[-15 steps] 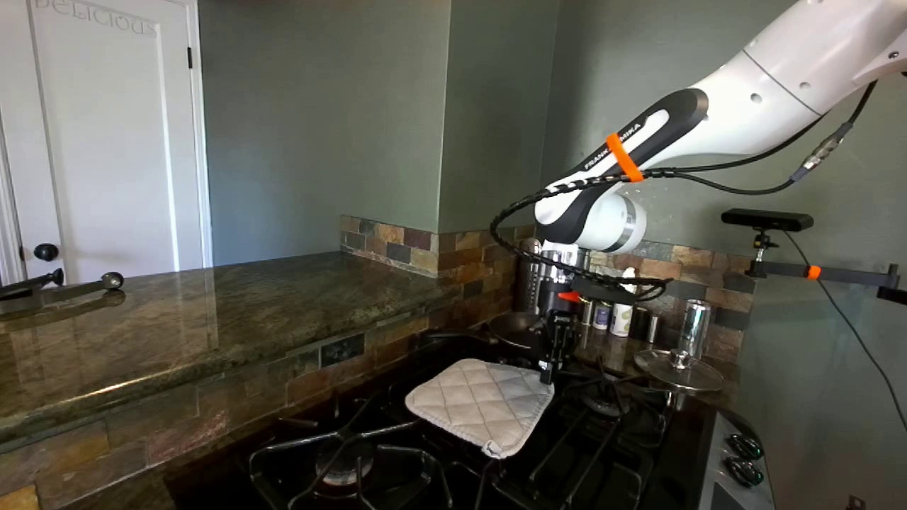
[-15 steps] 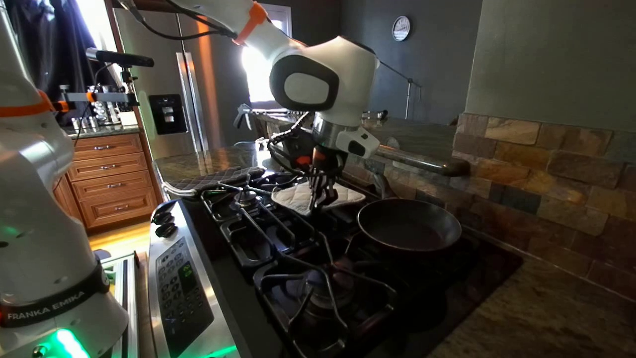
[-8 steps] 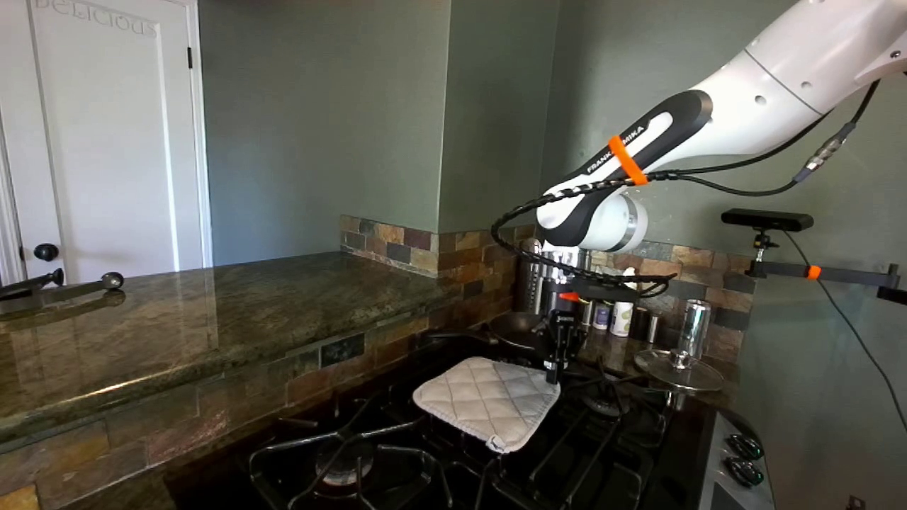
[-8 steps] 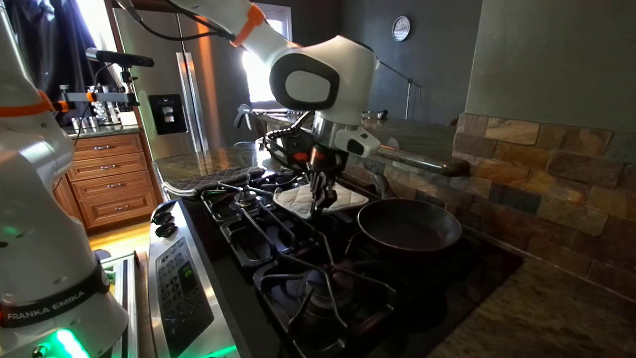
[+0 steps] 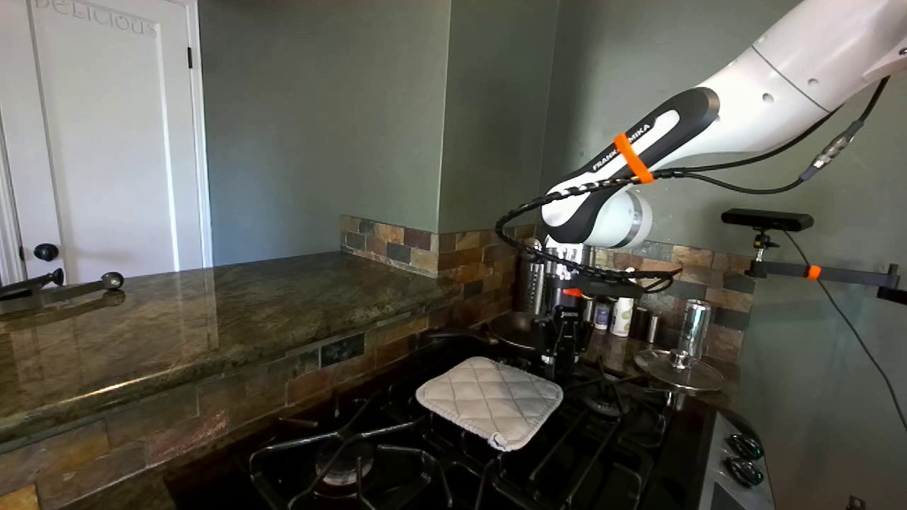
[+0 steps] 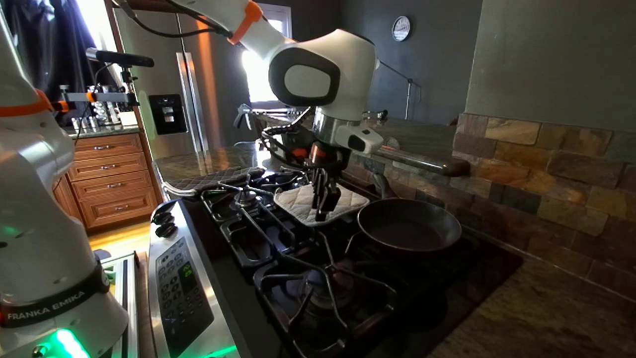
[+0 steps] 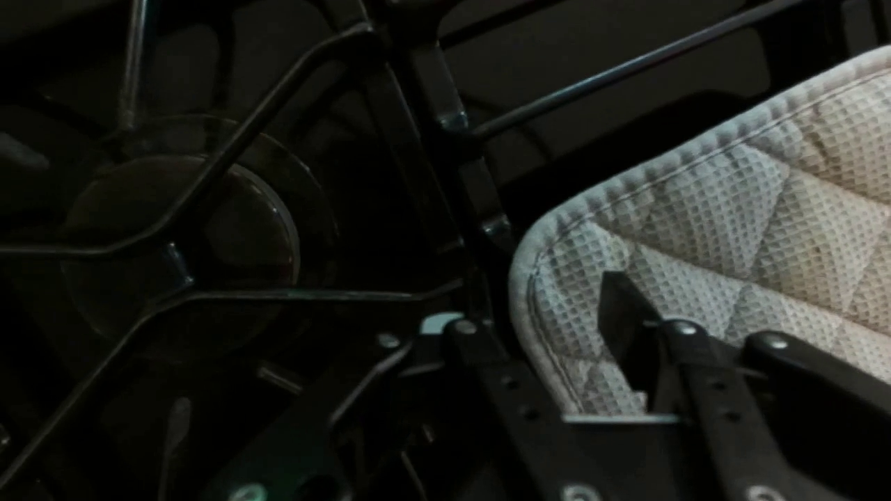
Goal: Put the white pot holder on the stove then place the pan on top of it.
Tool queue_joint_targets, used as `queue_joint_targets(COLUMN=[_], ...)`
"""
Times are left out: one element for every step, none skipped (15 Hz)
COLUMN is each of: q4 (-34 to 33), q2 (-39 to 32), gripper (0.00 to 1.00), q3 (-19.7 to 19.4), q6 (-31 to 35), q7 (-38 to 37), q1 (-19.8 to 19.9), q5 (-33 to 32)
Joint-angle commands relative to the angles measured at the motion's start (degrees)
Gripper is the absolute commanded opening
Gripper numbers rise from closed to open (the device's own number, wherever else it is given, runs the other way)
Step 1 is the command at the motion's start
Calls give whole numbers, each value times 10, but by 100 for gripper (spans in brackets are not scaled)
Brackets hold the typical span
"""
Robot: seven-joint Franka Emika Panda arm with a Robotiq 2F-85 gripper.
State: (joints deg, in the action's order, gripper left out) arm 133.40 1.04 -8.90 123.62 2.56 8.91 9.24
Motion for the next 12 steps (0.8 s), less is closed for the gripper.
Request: queue_joint_targets(q4=[14,13,9,6,3,-1,-5,-9,-10,-13,-16,-20], q2=[42,44,45,42,36,29,22,14,6,-2,-13,-21], gripper=[77,84,93,99,100,100,100,100,100,100,100,100], q3=[-16,-23,-29,-36,-42,-46,-51,-55,-58,-61,-62,-64], q6=[24,44,56,81,103,123,141,155,174,188,200,205], q7=[-6,-10,-16,-30,-42,-59,-75,-84,-95,-97,-106,-114], q1=[15,21,27,33,39,44,49,52,55,58,60,62], q5=[10,15,17,18,18,17,17,19,21,22,20,16])
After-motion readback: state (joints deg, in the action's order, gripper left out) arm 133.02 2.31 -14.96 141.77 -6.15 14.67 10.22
